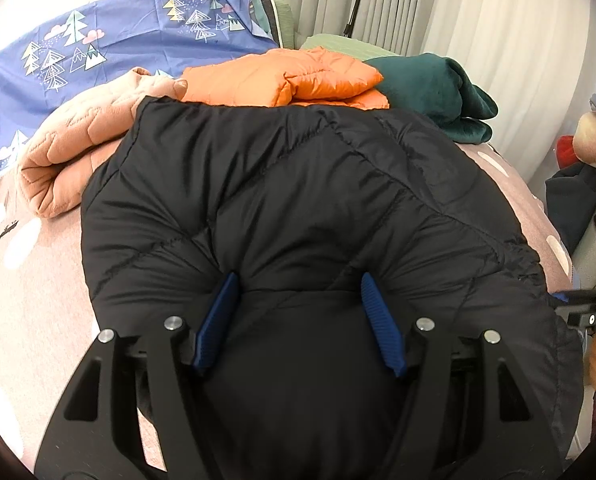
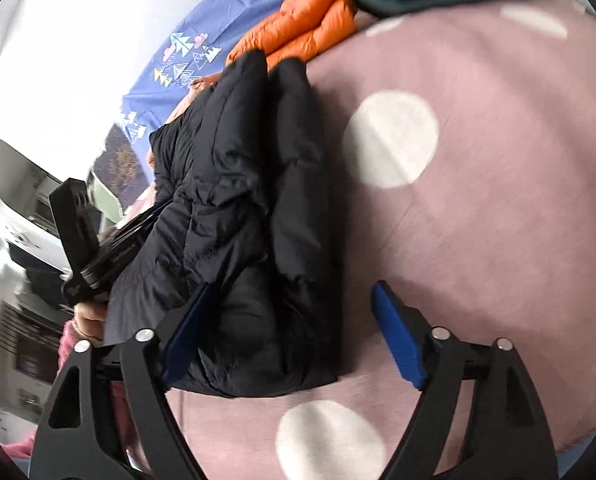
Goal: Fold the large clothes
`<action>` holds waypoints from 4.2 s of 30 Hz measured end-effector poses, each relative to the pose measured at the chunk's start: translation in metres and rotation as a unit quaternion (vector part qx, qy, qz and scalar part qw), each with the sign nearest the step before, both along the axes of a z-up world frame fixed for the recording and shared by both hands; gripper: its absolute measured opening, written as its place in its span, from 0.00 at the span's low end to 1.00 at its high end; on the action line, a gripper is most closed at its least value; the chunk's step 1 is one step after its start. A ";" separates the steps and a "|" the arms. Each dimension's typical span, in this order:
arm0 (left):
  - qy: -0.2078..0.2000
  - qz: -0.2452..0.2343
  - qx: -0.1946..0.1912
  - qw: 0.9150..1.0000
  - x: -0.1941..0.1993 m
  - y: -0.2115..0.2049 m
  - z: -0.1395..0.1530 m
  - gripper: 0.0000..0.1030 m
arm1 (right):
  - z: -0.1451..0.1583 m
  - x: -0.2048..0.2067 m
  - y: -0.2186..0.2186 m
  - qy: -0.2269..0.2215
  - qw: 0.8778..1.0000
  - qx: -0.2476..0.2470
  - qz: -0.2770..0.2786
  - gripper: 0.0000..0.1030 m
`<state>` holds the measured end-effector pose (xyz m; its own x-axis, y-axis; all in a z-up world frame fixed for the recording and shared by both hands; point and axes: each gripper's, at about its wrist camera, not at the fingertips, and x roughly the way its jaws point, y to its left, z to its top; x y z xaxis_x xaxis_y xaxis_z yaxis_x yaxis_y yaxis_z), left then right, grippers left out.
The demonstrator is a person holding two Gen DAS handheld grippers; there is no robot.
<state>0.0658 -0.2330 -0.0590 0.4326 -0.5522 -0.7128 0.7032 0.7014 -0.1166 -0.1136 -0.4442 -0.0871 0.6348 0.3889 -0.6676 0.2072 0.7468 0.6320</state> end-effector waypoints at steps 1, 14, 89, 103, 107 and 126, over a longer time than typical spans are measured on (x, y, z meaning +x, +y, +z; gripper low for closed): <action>0.000 0.000 0.000 1.000 0.000 0.000 0.000 0.63 | 0.000 0.001 0.002 0.000 1.000 0.003 0.001 0.84; 0.000 0.000 -0.004 1.000 0.000 0.001 0.000 0.64 | -0.001 0.023 0.015 0.004 1.000 -0.012 0.013 0.92; -0.017 0.046 0.048 0.998 0.036 -0.018 0.015 0.54 | 0.042 0.003 0.063 -0.029 0.979 -0.189 0.067 0.41; -0.037 0.039 0.048 0.997 0.036 -0.015 0.003 0.54 | 0.008 0.108 0.048 -0.036 0.971 -0.233 0.044 0.03; -0.038 0.033 0.047 0.998 0.034 -0.013 0.006 0.54 | 0.017 0.103 0.053 -0.023 0.965 -0.256 0.049 0.03; 0.014 0.020 0.039 0.999 0.086 -0.032 -0.003 0.44 | 0.003 0.166 0.029 -0.021 0.973 -0.226 0.040 0.06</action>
